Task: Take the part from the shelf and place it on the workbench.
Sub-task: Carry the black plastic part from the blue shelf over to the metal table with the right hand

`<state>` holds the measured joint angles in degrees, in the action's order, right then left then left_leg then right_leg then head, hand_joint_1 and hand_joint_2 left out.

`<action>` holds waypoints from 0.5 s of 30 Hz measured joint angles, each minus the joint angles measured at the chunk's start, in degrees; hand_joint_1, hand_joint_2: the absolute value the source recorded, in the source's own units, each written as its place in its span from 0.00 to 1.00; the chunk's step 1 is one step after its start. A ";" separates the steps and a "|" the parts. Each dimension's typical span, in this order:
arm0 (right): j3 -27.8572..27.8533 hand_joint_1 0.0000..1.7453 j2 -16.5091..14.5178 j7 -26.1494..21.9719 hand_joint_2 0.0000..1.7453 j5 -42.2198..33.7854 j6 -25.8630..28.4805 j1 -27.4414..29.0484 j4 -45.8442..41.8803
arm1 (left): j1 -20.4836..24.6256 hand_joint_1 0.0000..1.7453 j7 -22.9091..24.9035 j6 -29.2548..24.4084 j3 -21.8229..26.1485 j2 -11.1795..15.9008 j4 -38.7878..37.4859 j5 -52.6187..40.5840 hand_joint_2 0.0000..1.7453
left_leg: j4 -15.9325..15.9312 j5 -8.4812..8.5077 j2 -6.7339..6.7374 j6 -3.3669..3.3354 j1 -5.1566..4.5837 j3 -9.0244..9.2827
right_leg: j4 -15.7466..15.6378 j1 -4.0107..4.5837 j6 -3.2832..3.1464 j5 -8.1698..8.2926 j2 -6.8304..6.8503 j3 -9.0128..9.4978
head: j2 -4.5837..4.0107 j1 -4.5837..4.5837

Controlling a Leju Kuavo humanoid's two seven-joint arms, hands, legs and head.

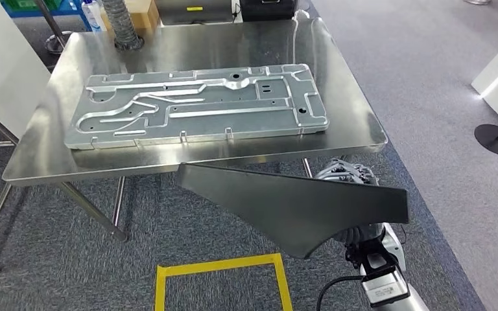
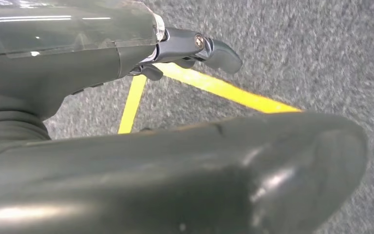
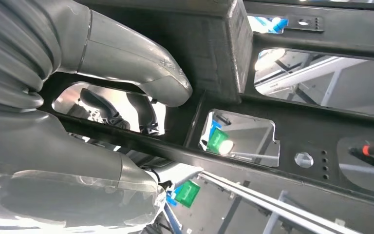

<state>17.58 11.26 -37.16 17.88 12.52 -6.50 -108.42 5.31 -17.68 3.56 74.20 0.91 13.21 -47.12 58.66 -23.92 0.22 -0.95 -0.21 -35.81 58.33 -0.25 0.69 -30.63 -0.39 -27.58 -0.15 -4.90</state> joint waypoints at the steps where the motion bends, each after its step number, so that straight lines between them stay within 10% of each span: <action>1: -0.01 1.00 0.00 -0.01 1.00 -0.02 0.02 0.08 -0.09 | 0.02 0.00 -0.04 0.00 0.01 -0.01 -0.01 0.00 0.00 | -0.28 -0.07 -0.07 -0.34 0.08 0.55 | 1.00 -0.04 0.26 -0.21 0.05 -0.12 | 0.00 0.01; 7: -0.22 1.00 -0.35 -0.10 1.00 0.43 0.82 0.76 -0.45 | 0.13 0.00 -0.30 0.00 0.01 -0.02 -0.01 0.00 0.00 | -0.60 -2.19 -0.31 -1.23 -0.04 3.34 | 15.99 -0.18 1.05 -5.98 0.13 -11.13 | 0.00 0.01; 12: -0.25 1.00 -0.35 -0.11 1.00 1.73 3.83 -1.08 -2.40 | 0.18 0.00 -0.38 0.01 0.04 -0.14 -0.02 0.14 0.00 | -0.67 -5.22 -0.48 -0.50 -0.24 6.84 | 2.07 0.33 -0.27 5.86 0.32 -9.59 | 0.00 -0.01; 15: -0.90 1.00 -0.35 0.08 1.00 2.73 3.49 -4.64 -3.82 | 0.49 0.00 -0.62 0.01 0.07 -0.18 -0.03 0.19 0.00 | -0.65 -5.71 -0.37 0.41 -0.35 7.45 | 0.32 0.48 -1.28 6.81 0.20 -9.16 | 0.00 -0.01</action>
<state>16.68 10.91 -37.08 20.61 16.00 -11.14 -112.24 5.80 -18.30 3.57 74.27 0.74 13.19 -46.93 58.02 -29.63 -0.15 -0.54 -0.55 -28.36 58.65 0.23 -0.59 -23.82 -0.19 -36.74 -0.15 -4.91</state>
